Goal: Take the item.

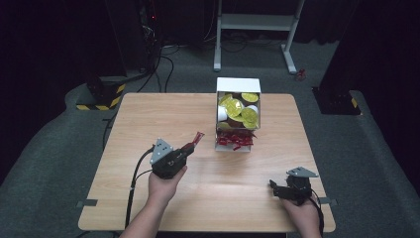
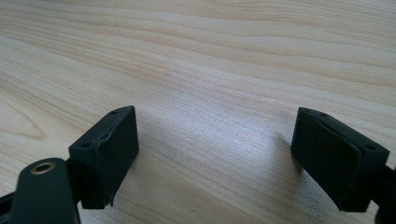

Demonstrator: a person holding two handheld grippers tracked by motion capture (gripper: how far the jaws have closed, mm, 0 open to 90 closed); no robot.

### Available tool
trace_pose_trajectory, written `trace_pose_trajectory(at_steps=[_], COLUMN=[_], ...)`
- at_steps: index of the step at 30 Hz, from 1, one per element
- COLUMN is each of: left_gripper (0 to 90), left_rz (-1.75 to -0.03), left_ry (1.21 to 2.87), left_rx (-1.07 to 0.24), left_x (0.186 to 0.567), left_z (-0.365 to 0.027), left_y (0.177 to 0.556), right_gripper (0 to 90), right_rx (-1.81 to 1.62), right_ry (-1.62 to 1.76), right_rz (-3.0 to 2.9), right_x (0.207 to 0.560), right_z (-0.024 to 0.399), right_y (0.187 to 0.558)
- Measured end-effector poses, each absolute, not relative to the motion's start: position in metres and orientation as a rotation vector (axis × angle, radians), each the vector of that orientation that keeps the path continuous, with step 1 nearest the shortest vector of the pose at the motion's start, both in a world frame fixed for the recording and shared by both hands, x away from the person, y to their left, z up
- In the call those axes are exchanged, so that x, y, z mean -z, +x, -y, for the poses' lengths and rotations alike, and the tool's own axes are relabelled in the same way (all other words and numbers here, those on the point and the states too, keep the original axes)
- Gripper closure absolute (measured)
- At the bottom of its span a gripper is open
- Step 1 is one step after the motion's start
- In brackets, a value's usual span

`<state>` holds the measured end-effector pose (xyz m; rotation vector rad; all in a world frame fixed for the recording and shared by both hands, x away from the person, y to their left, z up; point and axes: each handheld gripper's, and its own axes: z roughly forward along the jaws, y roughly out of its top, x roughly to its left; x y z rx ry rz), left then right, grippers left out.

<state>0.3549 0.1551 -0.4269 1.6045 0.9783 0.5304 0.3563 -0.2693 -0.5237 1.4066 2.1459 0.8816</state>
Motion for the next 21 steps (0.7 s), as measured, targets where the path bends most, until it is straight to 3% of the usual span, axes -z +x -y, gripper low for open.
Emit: trace_pose_trajectory(at_steps=[21], left_gripper=[84.7], left_rz=[-1.053], left_ry=[1.574], left_rx=[-0.602], left_x=[0.425], left_z=[-0.194], left_y=[0.363], right_gripper=[15.1], right_rx=[-0.880], right_ry=[1.407], right_rz=[-2.145], right_x=[0.524], right_z=[0.269], right_y=[0.356])
